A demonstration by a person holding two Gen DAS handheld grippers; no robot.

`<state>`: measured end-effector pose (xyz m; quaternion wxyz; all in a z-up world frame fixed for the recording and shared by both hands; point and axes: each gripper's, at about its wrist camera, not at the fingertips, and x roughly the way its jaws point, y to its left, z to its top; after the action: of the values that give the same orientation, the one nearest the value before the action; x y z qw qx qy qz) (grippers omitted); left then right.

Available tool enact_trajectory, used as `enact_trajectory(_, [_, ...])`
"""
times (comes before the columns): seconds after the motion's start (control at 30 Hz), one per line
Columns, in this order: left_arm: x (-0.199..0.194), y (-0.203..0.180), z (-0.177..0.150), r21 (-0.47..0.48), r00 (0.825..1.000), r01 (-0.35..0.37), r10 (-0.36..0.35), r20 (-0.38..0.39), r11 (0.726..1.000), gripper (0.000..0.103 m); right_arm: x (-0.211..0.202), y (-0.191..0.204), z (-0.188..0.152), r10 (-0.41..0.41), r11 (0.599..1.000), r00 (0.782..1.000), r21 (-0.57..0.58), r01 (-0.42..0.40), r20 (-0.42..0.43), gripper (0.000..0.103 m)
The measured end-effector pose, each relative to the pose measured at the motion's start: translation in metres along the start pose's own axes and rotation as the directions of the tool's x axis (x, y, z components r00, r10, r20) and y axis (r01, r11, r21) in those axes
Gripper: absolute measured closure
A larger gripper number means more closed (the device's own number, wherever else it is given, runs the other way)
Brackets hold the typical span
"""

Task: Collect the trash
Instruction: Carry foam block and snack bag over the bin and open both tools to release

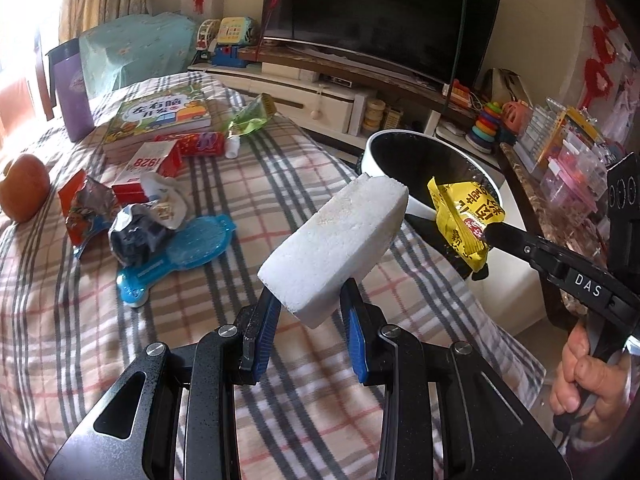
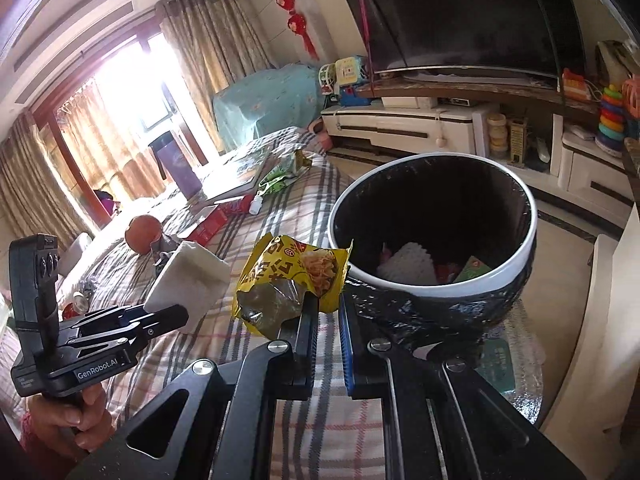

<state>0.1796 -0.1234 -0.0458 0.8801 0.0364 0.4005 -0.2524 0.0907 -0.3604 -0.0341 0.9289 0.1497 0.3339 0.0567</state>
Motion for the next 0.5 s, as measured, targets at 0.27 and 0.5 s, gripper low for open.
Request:
enact_trajectory(0.27, [0.005, -0.013, 0.005, 0.024, 1.0, 0.007, -0.007, -0.006, 1.0, 0.074, -0.006, -0.01, 0.002, -0.014, 1.0, 1.0, 0.013, 0.014, 0.013, 0.093])
enact_trajectory(0.5, [0.01, -0.024, 0.01, 0.046, 1.0, 0.018, -0.018, -0.009, 0.999, 0.074, -0.01, -0.022, 0.006, -0.032, 0.999, 0.999, 0.024, 0.032, 0.02, 0.093])
